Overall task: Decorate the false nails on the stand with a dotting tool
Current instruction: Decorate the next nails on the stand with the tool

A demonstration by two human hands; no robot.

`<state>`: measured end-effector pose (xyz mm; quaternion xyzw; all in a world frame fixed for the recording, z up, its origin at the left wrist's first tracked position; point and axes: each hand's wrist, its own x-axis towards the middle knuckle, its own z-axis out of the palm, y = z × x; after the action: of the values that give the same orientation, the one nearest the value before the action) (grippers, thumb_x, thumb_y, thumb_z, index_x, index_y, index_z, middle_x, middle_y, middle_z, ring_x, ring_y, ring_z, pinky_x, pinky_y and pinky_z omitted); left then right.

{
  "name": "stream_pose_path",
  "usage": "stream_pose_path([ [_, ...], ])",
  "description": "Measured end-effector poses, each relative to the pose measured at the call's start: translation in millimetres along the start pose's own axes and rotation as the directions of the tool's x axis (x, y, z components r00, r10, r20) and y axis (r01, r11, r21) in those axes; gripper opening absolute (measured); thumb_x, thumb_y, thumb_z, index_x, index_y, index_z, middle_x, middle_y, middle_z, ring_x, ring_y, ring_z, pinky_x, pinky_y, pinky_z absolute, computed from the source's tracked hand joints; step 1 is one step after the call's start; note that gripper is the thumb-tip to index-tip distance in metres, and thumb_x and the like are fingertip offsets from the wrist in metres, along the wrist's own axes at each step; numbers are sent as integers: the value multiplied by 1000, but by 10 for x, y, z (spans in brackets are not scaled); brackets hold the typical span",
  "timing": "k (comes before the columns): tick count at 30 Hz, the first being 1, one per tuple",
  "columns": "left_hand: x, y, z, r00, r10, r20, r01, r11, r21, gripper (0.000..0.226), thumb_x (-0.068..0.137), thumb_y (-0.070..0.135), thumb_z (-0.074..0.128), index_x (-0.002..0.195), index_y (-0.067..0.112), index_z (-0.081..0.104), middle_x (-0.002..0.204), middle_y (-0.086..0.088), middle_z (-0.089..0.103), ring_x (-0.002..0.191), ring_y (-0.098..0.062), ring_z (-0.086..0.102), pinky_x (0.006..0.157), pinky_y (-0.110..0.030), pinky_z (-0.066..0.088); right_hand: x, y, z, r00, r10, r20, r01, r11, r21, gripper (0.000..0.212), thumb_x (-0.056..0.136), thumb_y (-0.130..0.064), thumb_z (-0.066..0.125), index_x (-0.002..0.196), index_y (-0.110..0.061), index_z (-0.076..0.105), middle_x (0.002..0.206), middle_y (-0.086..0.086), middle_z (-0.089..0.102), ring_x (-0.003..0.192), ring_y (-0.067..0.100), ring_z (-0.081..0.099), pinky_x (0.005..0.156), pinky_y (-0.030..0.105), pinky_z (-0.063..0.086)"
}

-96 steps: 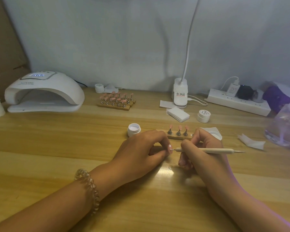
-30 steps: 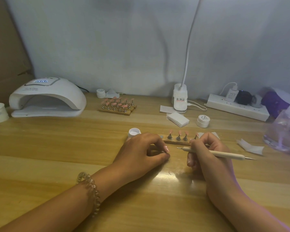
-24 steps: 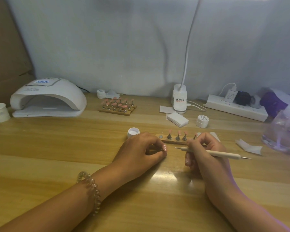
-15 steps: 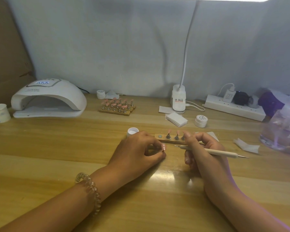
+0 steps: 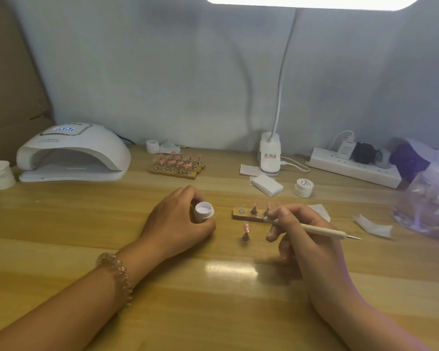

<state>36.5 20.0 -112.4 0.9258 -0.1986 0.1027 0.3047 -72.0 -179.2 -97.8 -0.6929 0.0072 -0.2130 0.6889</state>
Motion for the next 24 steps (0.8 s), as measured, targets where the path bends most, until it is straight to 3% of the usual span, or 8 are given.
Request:
stream_pose_path([
  [5, -101, 146, -8, 946, 304, 115, -308, 951, 16, 35, 70, 50, 65, 89, 36, 40, 86, 16, 47, 70, -7, 49, 55, -18, 34, -56, 13, 59, 983, -151, 106, 162, 981, -103, 22, 89, -30, 60, 83, -11, 51, 59, 10, 64, 46, 6, 51, 50, 17, 39],
  [9, -144, 251, -3, 897, 426, 116, -435, 898, 69, 37, 69, 49, 64, 89, 34, 37, 83, 15, 41, 67, -7, 43, 53, -16, 32, -83, 31, 73, 971, -176, 163, 209, 954, -216, 28, 86, -28, 63, 71, -10, 47, 52, 5, 63, 49, 4, 52, 55, 17, 40],
  [14, -175, 334, 7, 861, 498, 104, -508, 854, 112, 38, 69, 46, 65, 90, 28, 39, 84, 11, 42, 66, -12, 38, 51, -17, 28, -83, 32, 90, 969, -154, 192, 202, 943, -265, 37, 90, -33, 70, 71, -8, 49, 54, 3, 65, 50, 3, 54, 53, 13, 38],
  [19, -190, 368, 22, 840, 535, 89, -542, 828, 140, 37, 70, 43, 67, 90, 23, 44, 84, 8, 45, 67, -13, 40, 54, -22, 33, -87, 35, 84, 971, -128, 202, 185, 938, -292, 29, 89, -20, 70, 72, -6, 51, 56, 1, 66, 53, 4, 57, 54, 13, 40],
  [24, -182, 382, 21, 835, 547, 69, -550, 821, 154, 36, 69, 42, 68, 89, 21, 46, 83, 7, 46, 68, -14, 41, 57, -28, 38, -96, 10, 106, 970, -145, 195, 200, 932, -301, 30, 89, -23, 69, 73, -7, 50, 55, 1, 66, 49, 2, 55, 52, 10, 38],
])
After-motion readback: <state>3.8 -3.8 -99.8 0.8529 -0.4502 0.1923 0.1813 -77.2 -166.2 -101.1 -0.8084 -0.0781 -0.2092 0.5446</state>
